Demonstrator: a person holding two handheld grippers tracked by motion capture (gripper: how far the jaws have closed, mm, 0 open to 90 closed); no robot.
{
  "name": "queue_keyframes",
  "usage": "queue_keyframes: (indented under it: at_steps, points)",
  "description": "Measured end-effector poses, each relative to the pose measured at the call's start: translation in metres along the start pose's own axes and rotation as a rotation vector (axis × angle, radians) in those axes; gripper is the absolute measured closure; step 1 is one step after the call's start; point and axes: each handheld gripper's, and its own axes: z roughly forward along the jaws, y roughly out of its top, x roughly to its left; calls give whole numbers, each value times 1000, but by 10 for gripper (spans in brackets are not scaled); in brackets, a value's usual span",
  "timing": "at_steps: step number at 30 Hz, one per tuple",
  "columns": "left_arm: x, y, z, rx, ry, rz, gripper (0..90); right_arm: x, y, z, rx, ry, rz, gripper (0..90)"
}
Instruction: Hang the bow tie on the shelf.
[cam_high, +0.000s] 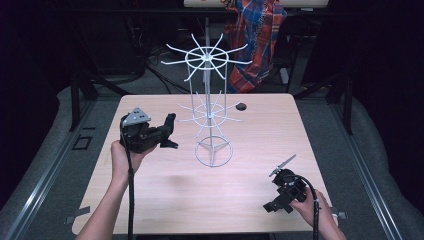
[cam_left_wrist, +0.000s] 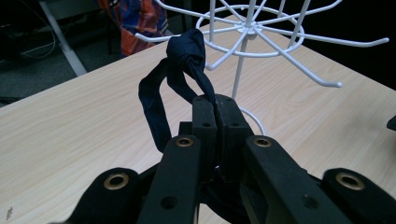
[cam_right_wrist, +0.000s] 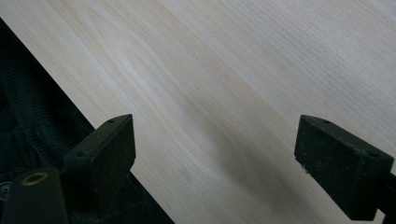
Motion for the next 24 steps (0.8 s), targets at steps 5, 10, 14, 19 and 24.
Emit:
queue_keyframes:
  at_steps: [5,10,14,19,24]
  points:
    - [-4,3,2,6,-10,15,877,0,0,0,-2,-3,1,122]
    - [-6,3,5,20,-10,28,877,0,-1,0,-6,4,5,123]
    - [-8,4,10,35,-14,36,877,0,-1,0,-16,10,9,123]
    - [-10,4,16,43,-18,42,877,1,-2,0,-14,4,13,123]
    - [-13,4,22,49,-20,55,878,1,-2,-1,-10,0,8,123]
